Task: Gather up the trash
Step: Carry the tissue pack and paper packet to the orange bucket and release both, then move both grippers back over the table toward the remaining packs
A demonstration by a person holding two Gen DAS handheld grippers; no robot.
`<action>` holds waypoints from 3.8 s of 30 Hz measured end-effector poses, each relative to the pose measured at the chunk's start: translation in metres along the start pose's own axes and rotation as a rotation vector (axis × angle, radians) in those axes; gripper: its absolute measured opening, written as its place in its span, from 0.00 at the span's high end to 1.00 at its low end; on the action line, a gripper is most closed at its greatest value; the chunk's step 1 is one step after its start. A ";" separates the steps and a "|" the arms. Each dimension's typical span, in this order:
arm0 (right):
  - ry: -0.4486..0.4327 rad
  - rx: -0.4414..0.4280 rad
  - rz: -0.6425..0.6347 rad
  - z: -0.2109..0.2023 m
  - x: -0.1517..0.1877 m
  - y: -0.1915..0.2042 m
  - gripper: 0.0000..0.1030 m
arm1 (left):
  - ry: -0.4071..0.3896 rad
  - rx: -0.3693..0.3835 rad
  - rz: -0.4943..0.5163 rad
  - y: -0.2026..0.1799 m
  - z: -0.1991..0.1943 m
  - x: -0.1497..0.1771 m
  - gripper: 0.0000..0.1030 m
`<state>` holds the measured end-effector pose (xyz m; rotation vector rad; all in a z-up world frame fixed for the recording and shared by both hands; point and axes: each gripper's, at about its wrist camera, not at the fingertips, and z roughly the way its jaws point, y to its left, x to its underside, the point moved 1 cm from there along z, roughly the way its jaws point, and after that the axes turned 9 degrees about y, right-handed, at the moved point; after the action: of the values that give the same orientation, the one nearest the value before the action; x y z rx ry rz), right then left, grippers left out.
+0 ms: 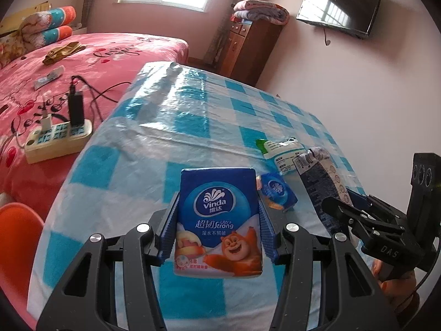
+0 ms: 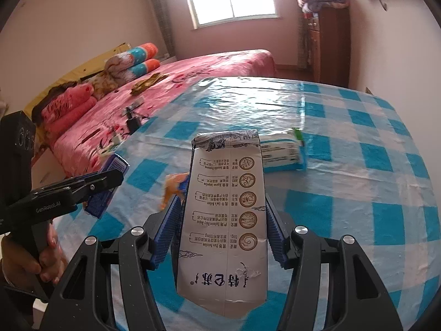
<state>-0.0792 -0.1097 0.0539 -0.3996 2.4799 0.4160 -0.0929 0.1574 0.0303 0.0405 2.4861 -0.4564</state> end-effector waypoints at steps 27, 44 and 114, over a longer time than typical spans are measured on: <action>0.169 -0.308 -0.359 0.037 -0.025 0.202 0.42 | -0.116 -0.216 -0.315 0.156 -0.097 0.084 0.49; 0.270 -0.448 -0.530 0.089 -0.029 0.317 0.42 | -0.126 -0.321 -0.517 0.235 -0.120 0.129 0.49; 0.061 -0.320 -0.134 0.037 -0.007 0.128 0.10 | -0.019 -0.386 -0.207 0.092 -0.078 0.058 0.16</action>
<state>-0.1028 0.0214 0.0548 -0.7121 2.4295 0.7578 -0.1721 0.2658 0.0270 -0.3757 2.5268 -0.0527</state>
